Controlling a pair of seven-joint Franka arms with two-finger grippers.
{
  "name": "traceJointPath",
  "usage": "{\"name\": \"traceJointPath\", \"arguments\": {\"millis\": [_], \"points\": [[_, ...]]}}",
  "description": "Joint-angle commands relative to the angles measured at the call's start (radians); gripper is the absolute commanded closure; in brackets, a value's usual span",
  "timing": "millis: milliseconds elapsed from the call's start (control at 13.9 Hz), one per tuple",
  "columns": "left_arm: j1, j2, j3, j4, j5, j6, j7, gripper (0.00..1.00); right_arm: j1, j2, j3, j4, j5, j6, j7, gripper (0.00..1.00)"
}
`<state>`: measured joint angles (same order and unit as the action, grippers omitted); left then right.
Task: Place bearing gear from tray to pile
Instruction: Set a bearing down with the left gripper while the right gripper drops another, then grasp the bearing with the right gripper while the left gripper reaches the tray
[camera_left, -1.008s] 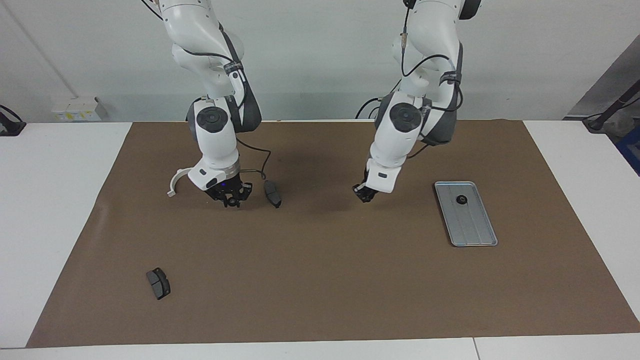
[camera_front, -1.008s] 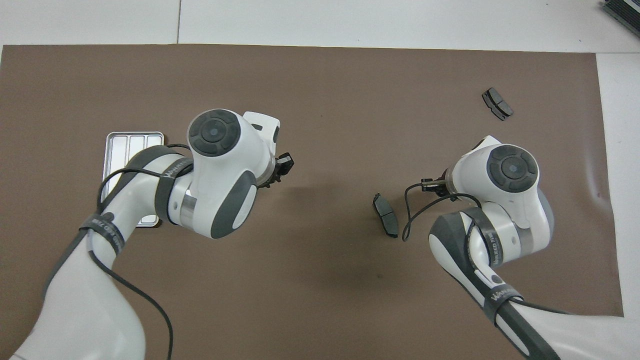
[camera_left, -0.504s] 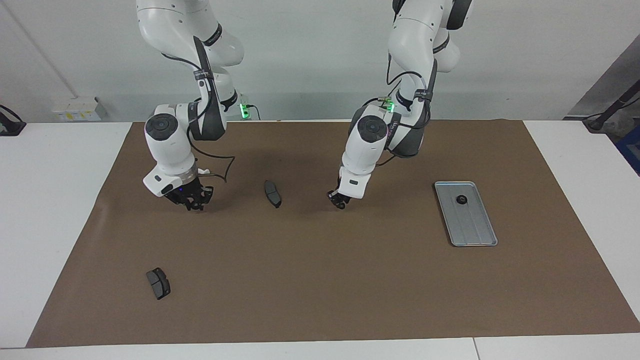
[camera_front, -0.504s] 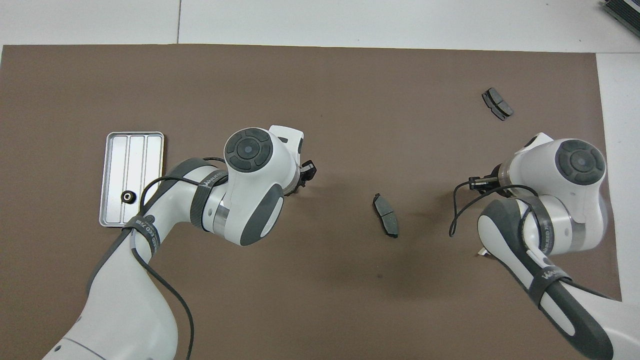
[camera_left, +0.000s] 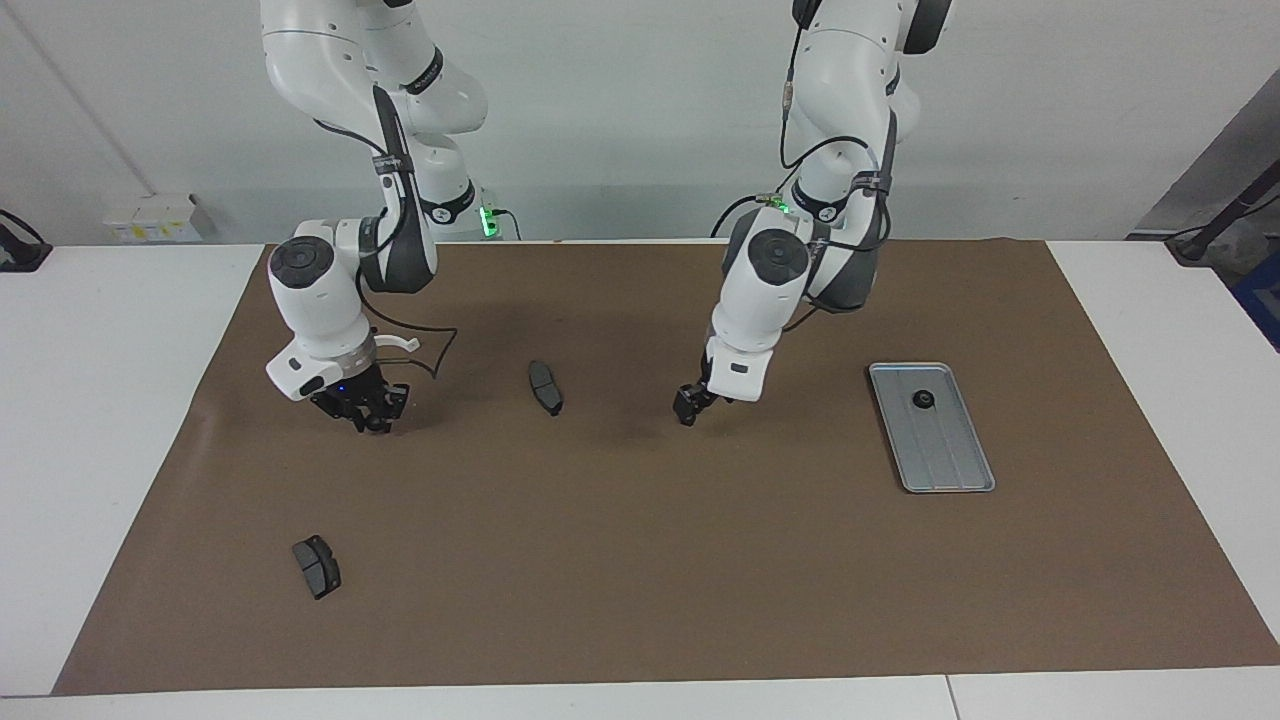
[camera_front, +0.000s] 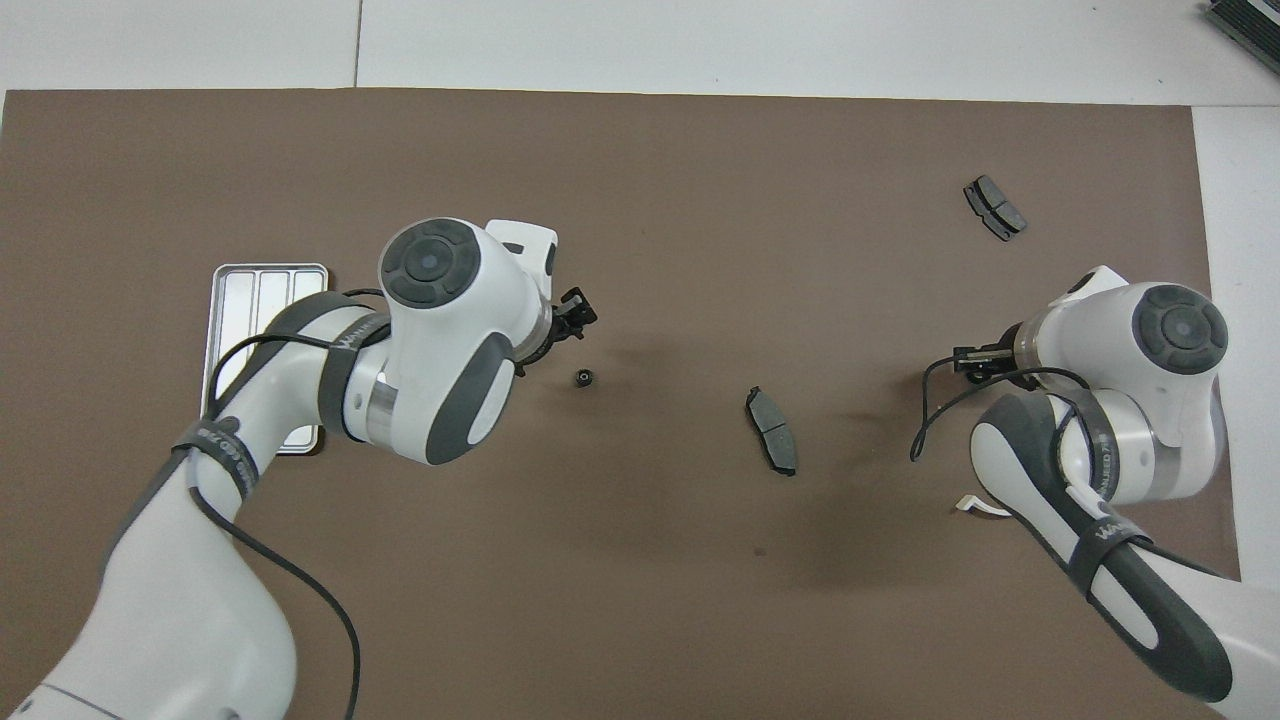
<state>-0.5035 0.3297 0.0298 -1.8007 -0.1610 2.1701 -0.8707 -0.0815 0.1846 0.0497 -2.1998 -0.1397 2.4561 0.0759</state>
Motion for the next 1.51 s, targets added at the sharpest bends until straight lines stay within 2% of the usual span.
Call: {"name": "traceJointPath", "arguments": {"millis": [0,72,216,360,504,648,864,1008,1152,1296,1440], "points": [[0.139,-0.107,-0.004,-0.019,-0.008,-0.158,0.219,0.16,-0.005,-0.008,0.018,0.009,0.009,-0.005,-0.021,0.06],[0.193,-0.122,-0.004,-0.019,-0.006,-0.205,0.311,0.16,0.006,-0.016,0.021,0.018,0.011,-0.023,-0.008,0.01],[0.272,-0.138,-0.002,-0.02,-0.006,-0.252,0.46,0.16,0.07,-0.022,0.022,0.058,0.011,-0.083,0.056,0.0],[0.347,-0.139,0.001,-0.028,-0.005,-0.266,0.603,0.17,0.168,-0.017,0.022,0.077,0.018,-0.088,0.199,0.0],[0.426,-0.14,0.001,-0.037,-0.005,-0.262,0.724,0.18,0.262,-0.005,0.022,0.081,0.058,-0.071,0.315,0.0],[0.489,-0.14,0.001,-0.058,0.021,-0.247,0.861,0.2,0.365,0.036,0.021,0.13,0.08,-0.065,0.439,0.0],[0.534,-0.129,0.001,-0.087,0.075,-0.173,0.915,0.2,0.456,0.074,0.022,0.211,0.08,-0.085,0.564,0.0],[0.537,-0.123,0.001,-0.132,0.075,-0.103,0.918,0.23,0.531,0.152,0.021,0.303,0.08,-0.097,0.634,0.0],[0.545,-0.118,0.001,-0.184,0.075,-0.029,0.921,0.24,0.601,0.235,0.021,0.43,0.069,-0.161,0.708,0.03],[0.546,-0.118,0.001,-0.213,0.075,-0.003,0.921,0.27,0.629,0.318,0.021,0.567,0.06,-0.218,0.748,0.09],[0.546,-0.117,0.004,-0.239,0.075,0.005,0.921,0.29,0.66,0.401,0.019,0.658,0.061,-0.227,0.762,0.13]]}}
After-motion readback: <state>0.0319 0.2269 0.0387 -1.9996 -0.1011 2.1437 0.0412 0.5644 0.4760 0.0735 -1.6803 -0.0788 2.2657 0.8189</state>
